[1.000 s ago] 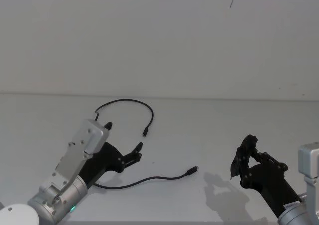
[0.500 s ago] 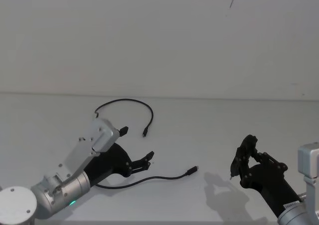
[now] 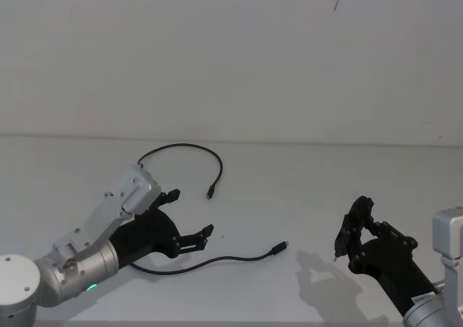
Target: Pick up the data cable with the one hand.
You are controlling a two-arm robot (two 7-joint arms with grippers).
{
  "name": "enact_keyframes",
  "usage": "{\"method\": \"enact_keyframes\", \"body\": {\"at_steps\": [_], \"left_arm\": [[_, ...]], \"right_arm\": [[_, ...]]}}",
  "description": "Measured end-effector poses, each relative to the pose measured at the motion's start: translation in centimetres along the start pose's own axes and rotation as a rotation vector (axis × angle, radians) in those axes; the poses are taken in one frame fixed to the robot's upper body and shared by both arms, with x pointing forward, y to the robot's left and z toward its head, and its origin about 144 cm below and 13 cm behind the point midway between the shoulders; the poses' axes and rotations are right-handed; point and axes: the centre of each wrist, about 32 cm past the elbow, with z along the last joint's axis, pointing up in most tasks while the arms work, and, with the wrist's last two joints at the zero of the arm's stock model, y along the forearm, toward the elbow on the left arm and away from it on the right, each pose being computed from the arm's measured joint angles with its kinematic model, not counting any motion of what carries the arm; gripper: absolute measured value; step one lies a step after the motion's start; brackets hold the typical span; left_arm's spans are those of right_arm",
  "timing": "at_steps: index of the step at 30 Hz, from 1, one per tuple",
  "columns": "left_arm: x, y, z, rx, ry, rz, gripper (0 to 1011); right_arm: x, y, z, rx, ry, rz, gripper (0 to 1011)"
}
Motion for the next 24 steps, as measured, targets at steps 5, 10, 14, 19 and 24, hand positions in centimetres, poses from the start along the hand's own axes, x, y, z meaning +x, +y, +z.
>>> {"method": "enact_keyframes", "body": {"at_steps": [5,10,14,19,24], "left_arm": [[0.7,-0.2,-0.3,0.009,0.013,-0.031,1001],[1.2,-0.7,-0.6,0.013,0.021,-0.066,1001],[1.6,-1.1,-0.8,0.016,0.028,-0.1,1001],[2.2,-2.0,-1.2,0.026,0.04,-0.147,1001],[2.5,-2.6,-1.6,0.037,0.047,-0.179,1001]], "right_arm": [[0.0,0.0,0.0,0.0,0.0,0.0,269],[0.0,0.0,0.0,0.0,0.0,0.0,269],[0.0,0.0,0.0,0.0,0.0,0.0,269],[0.0,0.0,0.0,0.0,0.0,0.0,269],[0.0,0.0,0.0,0.0,0.0,0.0,269]]}}
